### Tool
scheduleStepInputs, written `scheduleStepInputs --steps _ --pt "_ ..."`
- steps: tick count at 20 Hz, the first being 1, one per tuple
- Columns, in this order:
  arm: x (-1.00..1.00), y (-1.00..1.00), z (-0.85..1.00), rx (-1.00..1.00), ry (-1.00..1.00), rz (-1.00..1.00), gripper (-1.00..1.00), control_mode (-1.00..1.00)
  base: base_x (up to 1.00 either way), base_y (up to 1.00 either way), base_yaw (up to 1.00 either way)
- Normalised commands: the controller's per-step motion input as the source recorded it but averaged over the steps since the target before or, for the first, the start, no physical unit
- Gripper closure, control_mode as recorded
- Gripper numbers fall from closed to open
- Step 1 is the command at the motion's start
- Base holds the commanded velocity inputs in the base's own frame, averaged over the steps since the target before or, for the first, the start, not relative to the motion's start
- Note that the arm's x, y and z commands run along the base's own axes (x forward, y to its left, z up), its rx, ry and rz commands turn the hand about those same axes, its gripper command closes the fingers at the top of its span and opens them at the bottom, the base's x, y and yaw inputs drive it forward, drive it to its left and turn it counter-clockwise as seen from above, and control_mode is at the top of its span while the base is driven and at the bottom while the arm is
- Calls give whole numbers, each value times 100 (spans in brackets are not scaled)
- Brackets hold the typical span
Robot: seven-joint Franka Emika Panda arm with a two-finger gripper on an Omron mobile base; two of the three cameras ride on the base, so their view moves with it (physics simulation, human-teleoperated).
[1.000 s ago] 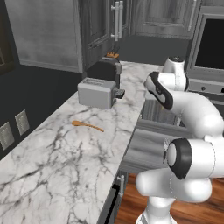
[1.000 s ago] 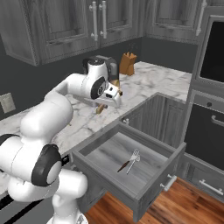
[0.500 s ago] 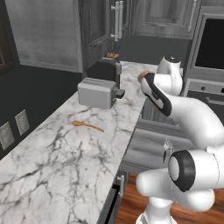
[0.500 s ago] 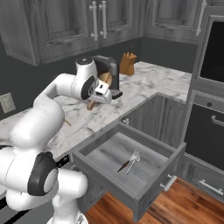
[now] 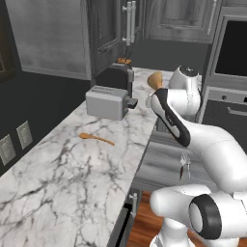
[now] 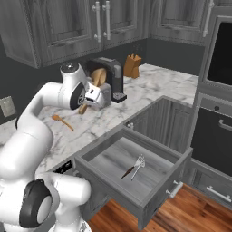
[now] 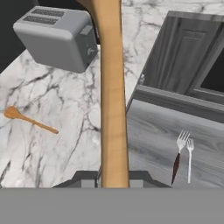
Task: Organize the utensils by type. Pick up the wooden spoons from the counter and place them in the open cabinet. Then pick up the metallic utensils from the counter and place them in the open drawer.
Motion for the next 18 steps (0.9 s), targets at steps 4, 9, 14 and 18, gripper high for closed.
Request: scheduleStepInputs --steps 4,9,14,18 --pt "-41 2 22 0 0 0 100 -100 0 0 0" --pt "-47 0 16 0 0 0 100 -100 0 0 0" --pt "-47 0 13 0 -1 0 100 -100 0 0 0" --pt "-22 0 11 0 -1 0 100 -100 0 0 0"
